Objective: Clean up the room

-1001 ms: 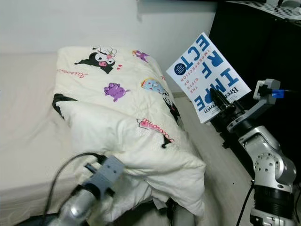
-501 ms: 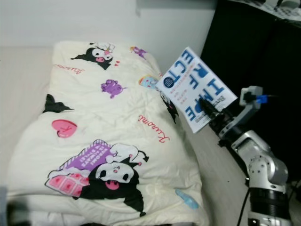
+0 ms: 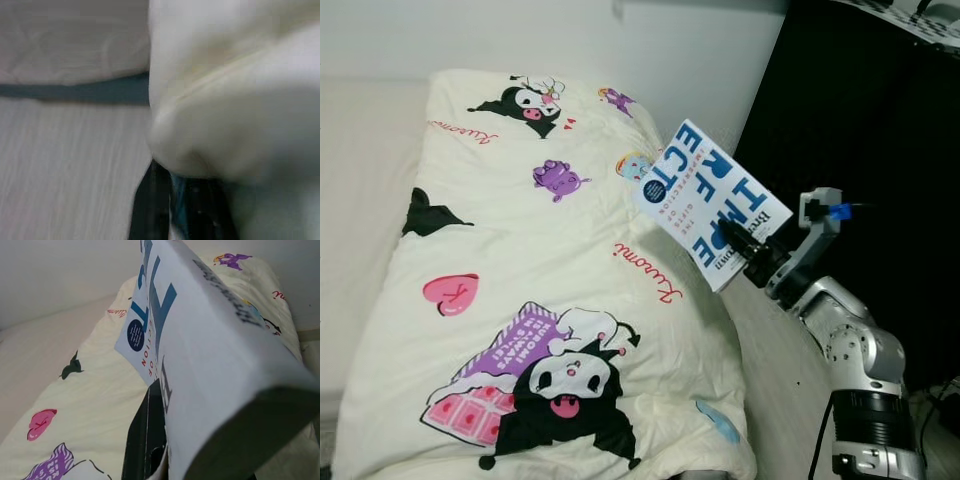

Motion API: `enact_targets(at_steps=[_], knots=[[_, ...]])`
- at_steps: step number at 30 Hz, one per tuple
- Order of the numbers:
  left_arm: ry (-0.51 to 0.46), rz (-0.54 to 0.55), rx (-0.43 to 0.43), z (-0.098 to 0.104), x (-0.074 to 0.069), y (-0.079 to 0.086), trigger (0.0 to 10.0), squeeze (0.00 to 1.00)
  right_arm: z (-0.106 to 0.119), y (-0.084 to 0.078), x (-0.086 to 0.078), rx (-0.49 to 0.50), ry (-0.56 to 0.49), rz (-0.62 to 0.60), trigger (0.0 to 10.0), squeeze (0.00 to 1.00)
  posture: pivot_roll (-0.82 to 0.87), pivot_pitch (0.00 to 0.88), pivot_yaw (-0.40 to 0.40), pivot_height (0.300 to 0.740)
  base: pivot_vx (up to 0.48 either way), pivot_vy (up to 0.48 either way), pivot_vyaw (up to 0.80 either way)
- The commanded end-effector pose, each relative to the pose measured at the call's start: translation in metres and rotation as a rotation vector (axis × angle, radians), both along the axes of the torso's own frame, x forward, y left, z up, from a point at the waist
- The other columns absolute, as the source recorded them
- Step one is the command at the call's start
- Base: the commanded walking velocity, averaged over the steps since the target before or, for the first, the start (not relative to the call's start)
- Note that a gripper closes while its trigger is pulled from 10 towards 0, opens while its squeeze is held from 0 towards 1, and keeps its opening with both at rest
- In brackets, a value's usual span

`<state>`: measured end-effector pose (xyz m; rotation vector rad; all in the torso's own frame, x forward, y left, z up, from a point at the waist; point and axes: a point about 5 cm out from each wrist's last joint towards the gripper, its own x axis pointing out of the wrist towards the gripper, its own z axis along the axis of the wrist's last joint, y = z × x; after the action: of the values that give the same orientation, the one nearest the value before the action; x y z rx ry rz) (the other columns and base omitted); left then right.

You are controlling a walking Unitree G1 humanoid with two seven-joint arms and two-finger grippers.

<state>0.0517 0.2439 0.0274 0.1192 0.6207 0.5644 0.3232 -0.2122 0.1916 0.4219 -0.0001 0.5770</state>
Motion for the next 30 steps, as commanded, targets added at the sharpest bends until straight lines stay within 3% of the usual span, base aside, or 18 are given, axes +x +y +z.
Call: enact_targets(at_steps=[1,4,5,6,8,10,11,12,15,17,19,20,22,24,26,28,29,30], knots=[[0.107,0.037,-0.050,-0.016,-0.018,-0.004,10.0,1.00,0.002,-0.005,-0.001,-0.007,-0.029,-0.020,0.0,0.00,0.13,0.091,-0.165,0.477,0.000,0.000,0.00],[0.038,-0.018,0.020,-0.009,0.009,0.008,10.0,1.00,-0.003,-0.003,-0.003,-0.006,-0.019,-0.018,0.0,0.00,0.12,0.081,-0.148,0.477,0.000,0.000,0.00],[0.038,-0.018,0.020,-0.009,0.009,0.008,10.0,1.00,-0.003,-0.003,-0.003,-0.006,-0.019,-0.018,0.0,0.00,0.12,0.081,-0.148,0.477,0.000,0.000,0.00],[-0.002,-0.057,0.074,-0.002,0.028,0.016,10.0,1.00,-0.007,-0.001,-0.005,-0.006,-0.010,-0.012,0.0,0.00,0.10,0.075,-0.141,0.477,0.000,0.000,0.00],[-0.002,-0.057,0.074,-0.002,0.028,0.016,10.0,1.00,-0.007,-0.001,-0.005,-0.006,-0.010,-0.012,0.0,0.00,0.10,0.075,-0.141,0.477,0.000,0.000,0.00],[-0.071,-0.195,0.270,0.027,0.072,0.038,10.0,1.00,-0.015,0.000,-0.010,-0.006,0.010,-0.007,0.0,0.00,0.09,0.062,-0.129,0.477,0.000,0.000,0.00],[-0.090,-0.239,0.347,0.040,0.086,0.044,10.0,1.00,-0.018,-0.001,-0.011,-0.005,0.016,-0.007,0.0,0.00,0.09,0.062,-0.129,0.477,0.000,0.000,0.00],[-0.090,-0.239,0.347,0.040,0.086,0.044,10.0,1.00,-0.018,-0.001,-0.011,-0.005,0.016,-0.007,0.0,0.00,0.09,0.062,-0.129,0.477,0.000,0.000,0.00],[-0.162,-0.285,0.604,0.099,0.123,0.075,10.0,1.00,-0.023,-0.004,-0.015,-0.004,0.026,-0.019,0.0,0.00,0.07,0.049,-0.111,0.477,0.000,0.000,0.00],[-0.162,-0.285,0.604,0.099,0.123,0.075,10.0,1.00,-0.023,-0.004,-0.015,-0.004,0.026,-0.019,0.0,0.00,0.07,0.049,-0.111,0.477,0.000,0.000,0.00],[-0.164,-0.257,0.732,0.126,0.134,0.093,10.0,1.00,-0.024,-0.007,-0.016,-0.004,0.028,-0.030,0.0,0.00,0.06,0.043,-0.103,0.477,0.000,0.000,0.00],[-0.164,-0.257,0.732,0.126,0.134,0.093,10.0,1.00,-0.024,-0.007,-0.016,-0.004,0.028,-0.030,0.0,0.00,0.06,0.043,-0.103,0.477,0.000,0.000,0.00],[-0.072,-0.315,0.877,0.143,0.142,0.105,10.0,1.00,-0.026,-0.009,-0.019,-0.004,0.029,-0.043,0.0,0.00,0.05,0.037,-0.096,0.477,0.000,0.000,0.00],[-0.072,-0.315,0.877,0.143,0.142,0.105,10.0,1.00,-0.026,-0.009,-0.019,-0.004,0.029,-0.043,0.0,0.00,0.05,0.037,-0.096,0.477,0.000,0.000,0.00],[-0.044,-0.344,0.937,0.150,0.145,0.107,10.0,1.00,-0.027,-0.011,-0.020,-0.003,0.028,-0.049,0.0,0.00,0.05,0.037,-0.096,0.477,0.000,0.000,0.00],[-0.102,-0.380,0.937,0.157,0.153,0.100,10.0,1.00,-0.028,-0.012,-0.020,-0.002,0.029,-0.057,0.0,0.00,0.05,0.033,-0.098,0.477,0.000,0.000,0.00],[-0.266,-0.356,0.746,0.158,0.163,0.088,10.0,1.00,-0.030,-0.012,-0.019,-0.008,0.034,-0.065,0.0,0.00,0.06,0.030,-0.095,0.477,0.000,0.000,0.00],[-0.266,-0.356,0.746,0.158,0.163,0.088,10.0,1.00,-0.030,-0.012,-0.019,-0.008,0.034,-0.065,0.0,0.00,0.06,0.030,-0.095,0.477,0.000,0.000,0.00]])
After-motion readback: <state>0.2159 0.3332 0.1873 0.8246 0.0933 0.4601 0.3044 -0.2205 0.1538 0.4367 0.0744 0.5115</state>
